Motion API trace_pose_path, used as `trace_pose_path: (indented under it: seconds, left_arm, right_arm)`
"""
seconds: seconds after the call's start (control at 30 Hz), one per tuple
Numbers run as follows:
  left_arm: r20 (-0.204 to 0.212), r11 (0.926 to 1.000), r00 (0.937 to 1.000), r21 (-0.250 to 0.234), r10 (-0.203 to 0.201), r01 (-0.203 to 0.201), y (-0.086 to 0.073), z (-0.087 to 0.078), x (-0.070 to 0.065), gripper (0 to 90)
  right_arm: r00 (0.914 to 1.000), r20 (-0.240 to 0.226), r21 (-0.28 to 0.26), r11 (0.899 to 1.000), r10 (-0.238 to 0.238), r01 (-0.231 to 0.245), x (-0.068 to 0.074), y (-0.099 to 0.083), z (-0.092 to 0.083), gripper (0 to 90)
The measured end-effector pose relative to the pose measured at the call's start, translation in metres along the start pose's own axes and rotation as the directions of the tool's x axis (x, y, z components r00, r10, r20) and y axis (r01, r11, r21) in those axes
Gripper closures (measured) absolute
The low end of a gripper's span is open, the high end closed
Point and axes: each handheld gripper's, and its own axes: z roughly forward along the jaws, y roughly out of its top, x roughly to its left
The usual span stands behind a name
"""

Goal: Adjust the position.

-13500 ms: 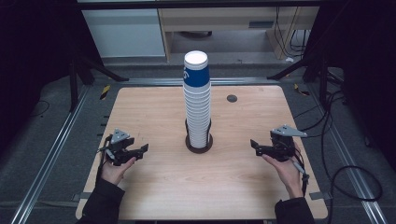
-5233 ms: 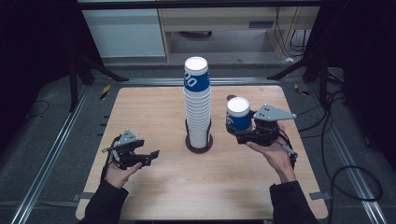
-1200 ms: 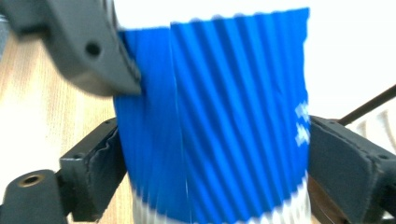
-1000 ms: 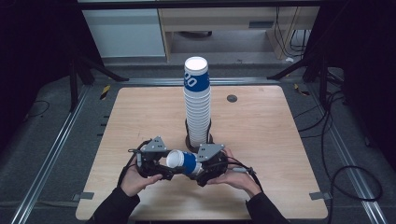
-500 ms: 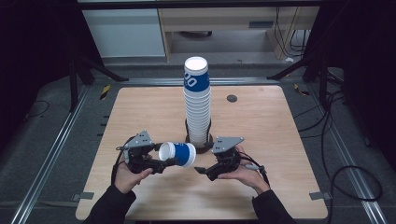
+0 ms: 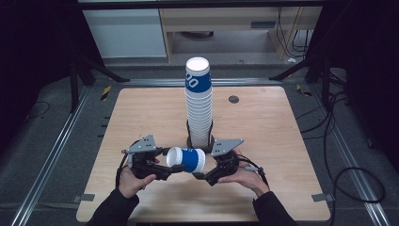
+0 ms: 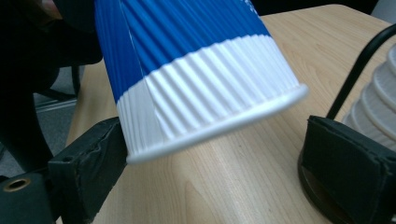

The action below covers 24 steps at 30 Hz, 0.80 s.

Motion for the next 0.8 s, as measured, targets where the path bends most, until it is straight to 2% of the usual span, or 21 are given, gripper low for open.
trace_pose_path:
  seconds: [0.17,0.43,0.8]
  left_arm:
    - [0.023,1.0000,0.9997,0.004,0.009,-0.009,-0.0002,0.0028,-0.0023,27.2]
    - [0.054,0.9998,0.9984,0.011,0.014,-0.015,-0.0013,0.0066,-0.0036,27.3]
    - [0.053,0.9996,0.9986,0.025,0.008,-0.009,-0.0016,0.0073,-0.0018,26.4]
  right_arm:
    - [0.9992,-0.039,-0.026,1.000,-0.001,0.000,0.0024,0.0010,0.0031,7.8]
    - [0.9968,-0.077,-0.048,0.999,-0.021,0.017,0.0057,0.0008,0.0074,10.6]
    - [0.9959,-0.084,-0.039,0.999,-0.033,0.030,0.0051,-0.0006,0.0059,14.6]
